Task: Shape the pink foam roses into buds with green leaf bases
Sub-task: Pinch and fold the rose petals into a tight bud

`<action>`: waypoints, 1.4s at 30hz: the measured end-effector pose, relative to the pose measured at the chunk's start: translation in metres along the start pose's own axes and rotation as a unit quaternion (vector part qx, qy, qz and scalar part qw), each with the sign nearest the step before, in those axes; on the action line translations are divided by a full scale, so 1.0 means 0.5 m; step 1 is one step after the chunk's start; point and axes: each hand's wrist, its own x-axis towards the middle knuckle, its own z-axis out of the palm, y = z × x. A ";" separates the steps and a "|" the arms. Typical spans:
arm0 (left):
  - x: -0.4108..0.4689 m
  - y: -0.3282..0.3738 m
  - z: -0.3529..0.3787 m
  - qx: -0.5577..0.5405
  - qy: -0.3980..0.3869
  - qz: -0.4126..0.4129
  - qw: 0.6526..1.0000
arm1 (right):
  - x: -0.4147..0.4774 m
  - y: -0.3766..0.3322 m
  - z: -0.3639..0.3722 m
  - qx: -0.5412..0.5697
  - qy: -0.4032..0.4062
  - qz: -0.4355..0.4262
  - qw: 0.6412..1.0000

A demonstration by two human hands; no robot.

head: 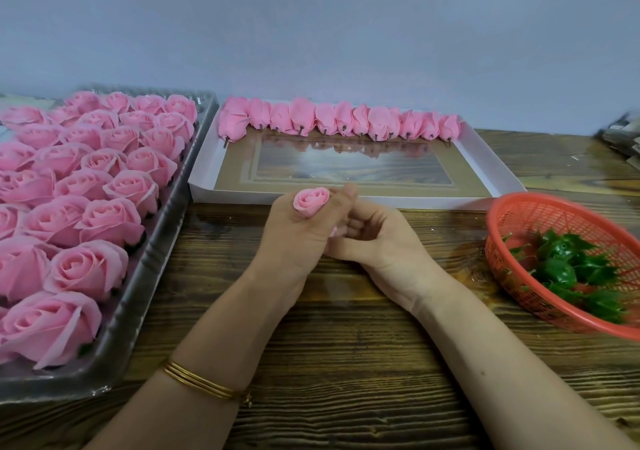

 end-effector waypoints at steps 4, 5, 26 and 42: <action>-0.001 -0.002 0.004 -0.003 0.033 -0.004 0.999 | -0.001 0.003 0.009 -0.057 0.038 -0.029 0.997; -0.001 -0.001 0.004 -0.002 0.027 -0.005 1.000 | -0.001 0.003 0.010 -0.065 0.040 -0.034 0.997; 0.003 -0.009 -0.004 0.020 -0.014 -0.016 1.000 | -0.001 -0.002 0.003 -0.060 0.023 -0.016 0.998; 0.002 -0.015 -0.005 0.211 0.053 0.083 0.973 | 0.006 -0.025 -0.018 0.117 0.091 0.061 0.987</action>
